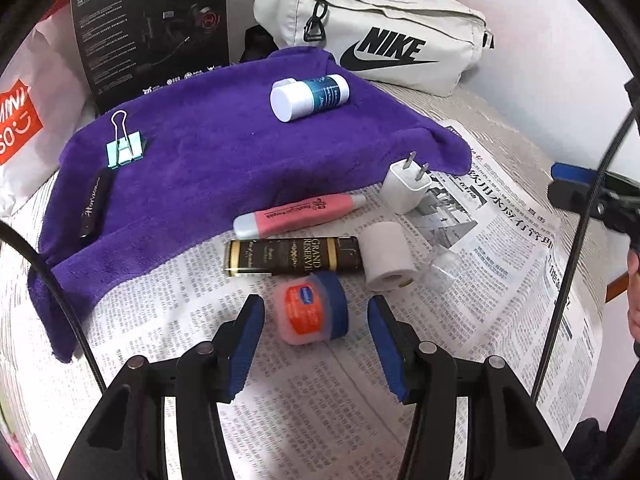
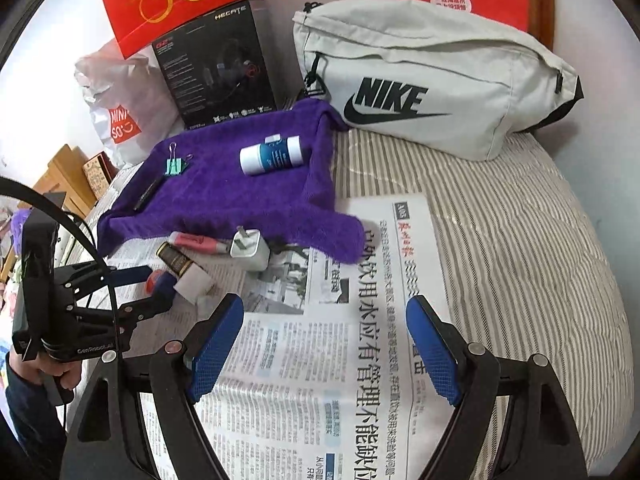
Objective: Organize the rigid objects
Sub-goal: 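Grasp the pink Vaseline tin with the left gripper while the right gripper grasps the clear plastic cap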
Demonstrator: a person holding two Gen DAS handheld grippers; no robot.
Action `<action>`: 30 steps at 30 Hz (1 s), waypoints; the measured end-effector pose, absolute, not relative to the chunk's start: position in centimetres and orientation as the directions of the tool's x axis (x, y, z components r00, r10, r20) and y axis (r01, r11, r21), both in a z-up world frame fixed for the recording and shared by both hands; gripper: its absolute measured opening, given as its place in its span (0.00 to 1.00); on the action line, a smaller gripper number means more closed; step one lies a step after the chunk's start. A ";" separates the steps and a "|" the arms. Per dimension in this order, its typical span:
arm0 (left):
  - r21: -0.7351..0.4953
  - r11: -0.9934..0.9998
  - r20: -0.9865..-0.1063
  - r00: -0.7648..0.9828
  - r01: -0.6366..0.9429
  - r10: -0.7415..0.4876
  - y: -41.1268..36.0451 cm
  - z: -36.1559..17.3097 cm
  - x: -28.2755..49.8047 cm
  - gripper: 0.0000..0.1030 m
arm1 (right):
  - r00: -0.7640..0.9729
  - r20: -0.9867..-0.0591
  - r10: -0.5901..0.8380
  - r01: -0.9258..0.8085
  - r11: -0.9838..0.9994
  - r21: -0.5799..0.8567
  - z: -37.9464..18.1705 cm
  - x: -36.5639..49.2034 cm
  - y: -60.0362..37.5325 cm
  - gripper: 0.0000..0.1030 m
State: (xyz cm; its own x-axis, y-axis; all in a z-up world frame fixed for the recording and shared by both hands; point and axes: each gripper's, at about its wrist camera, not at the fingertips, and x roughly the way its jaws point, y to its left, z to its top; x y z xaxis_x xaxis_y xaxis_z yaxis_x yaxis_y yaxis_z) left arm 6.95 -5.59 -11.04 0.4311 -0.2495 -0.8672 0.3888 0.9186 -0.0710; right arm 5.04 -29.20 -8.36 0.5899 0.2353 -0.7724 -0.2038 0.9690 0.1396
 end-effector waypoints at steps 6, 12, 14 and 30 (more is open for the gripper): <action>-0.062 0.921 -0.865 0.439 0.384 -0.241 -6.1 -11.3 6.6 0.33 | 0.564 -0.787 0.251 -0.235 0.962 0.139 -9.4 4.6 -28.1 0.81; -0.061 0.940 -0.865 0.452 0.337 -0.218 -5.2 -11.1 7.3 0.33 | 0.535 -0.796 0.281 -0.268 0.951 0.156 -10.3 4.6 -26.9 0.81; -0.049 0.945 -0.868 0.455 0.322 -0.200 -4.6 -11.0 7.1 0.33 | 0.522 -0.799 0.299 -0.286 0.944 0.166 -10.7 4.6 -26.2 0.81; -0.071 0.983 -0.859 0.490 0.169 -0.146 1.3 -10.9 4.6 0.33 | 0.511 -0.789 0.342 -0.440 0.892 0.102 -12.8 5.3 -20.6 0.72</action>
State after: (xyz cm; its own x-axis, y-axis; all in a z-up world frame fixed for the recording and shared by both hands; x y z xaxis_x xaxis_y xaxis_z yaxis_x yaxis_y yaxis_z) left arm 4.64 1.30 -10.86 0.4904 -0.1463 -0.8592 0.1689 0.9831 -0.0710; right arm 5.27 -20.62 -12.84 0.5108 0.3417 -0.7889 -0.4400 0.8922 0.1016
